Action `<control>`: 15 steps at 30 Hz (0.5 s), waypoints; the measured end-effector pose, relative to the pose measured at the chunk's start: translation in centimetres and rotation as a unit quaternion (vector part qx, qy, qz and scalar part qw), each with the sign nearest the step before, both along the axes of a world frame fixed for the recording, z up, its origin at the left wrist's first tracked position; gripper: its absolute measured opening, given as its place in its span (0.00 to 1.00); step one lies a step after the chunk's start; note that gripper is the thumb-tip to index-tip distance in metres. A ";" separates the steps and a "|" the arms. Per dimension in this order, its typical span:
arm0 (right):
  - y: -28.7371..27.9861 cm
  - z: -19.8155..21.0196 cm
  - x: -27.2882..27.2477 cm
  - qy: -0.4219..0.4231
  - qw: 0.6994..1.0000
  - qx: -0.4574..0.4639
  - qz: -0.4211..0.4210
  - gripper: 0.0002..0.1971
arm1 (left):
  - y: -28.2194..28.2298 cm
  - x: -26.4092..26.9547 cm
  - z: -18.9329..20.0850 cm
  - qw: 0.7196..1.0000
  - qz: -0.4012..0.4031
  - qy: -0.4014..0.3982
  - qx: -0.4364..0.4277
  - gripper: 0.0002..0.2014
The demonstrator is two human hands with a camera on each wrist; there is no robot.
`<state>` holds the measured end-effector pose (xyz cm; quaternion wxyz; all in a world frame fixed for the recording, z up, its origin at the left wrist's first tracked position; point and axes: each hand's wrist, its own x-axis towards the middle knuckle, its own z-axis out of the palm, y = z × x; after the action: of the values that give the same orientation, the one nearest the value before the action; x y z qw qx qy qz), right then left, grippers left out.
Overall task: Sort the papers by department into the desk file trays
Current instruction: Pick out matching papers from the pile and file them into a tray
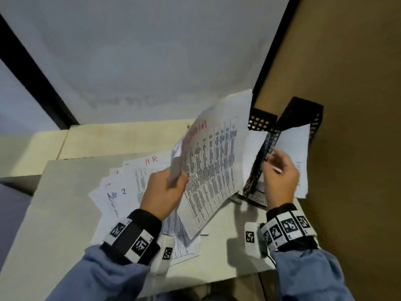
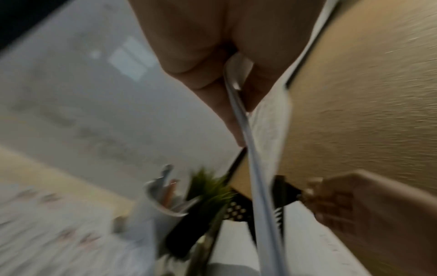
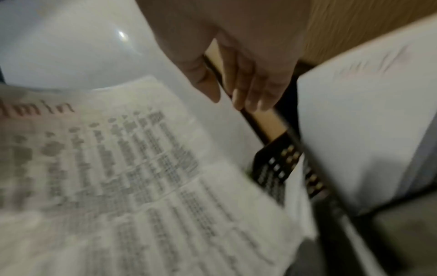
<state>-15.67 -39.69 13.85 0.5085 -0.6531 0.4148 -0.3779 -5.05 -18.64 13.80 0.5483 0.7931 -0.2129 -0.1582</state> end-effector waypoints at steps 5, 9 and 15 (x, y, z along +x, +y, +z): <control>-6.7 -1.3 -4.9 0.155 0.974 0.023 -0.165 0.40 | -4.6 -2.1 3.9 0.994 -0.064 -0.087 -0.031 0.23; -8.0 -2.0 -5.9 0.210 0.962 0.149 -0.096 0.33 | -7.9 -3.6 5.9 0.978 -0.107 -0.168 -0.061 0.08; -8.7 -2.6 -5.5 0.195 0.979 0.062 -0.020 0.07 | -12.6 -4.5 5.4 0.963 -0.137 -0.231 0.012 0.24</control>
<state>-21.13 -48.40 11.20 0.4496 -0.6732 0.5415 -0.2271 -9.52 -31.20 19.20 0.4479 0.7776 -0.4387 -0.0470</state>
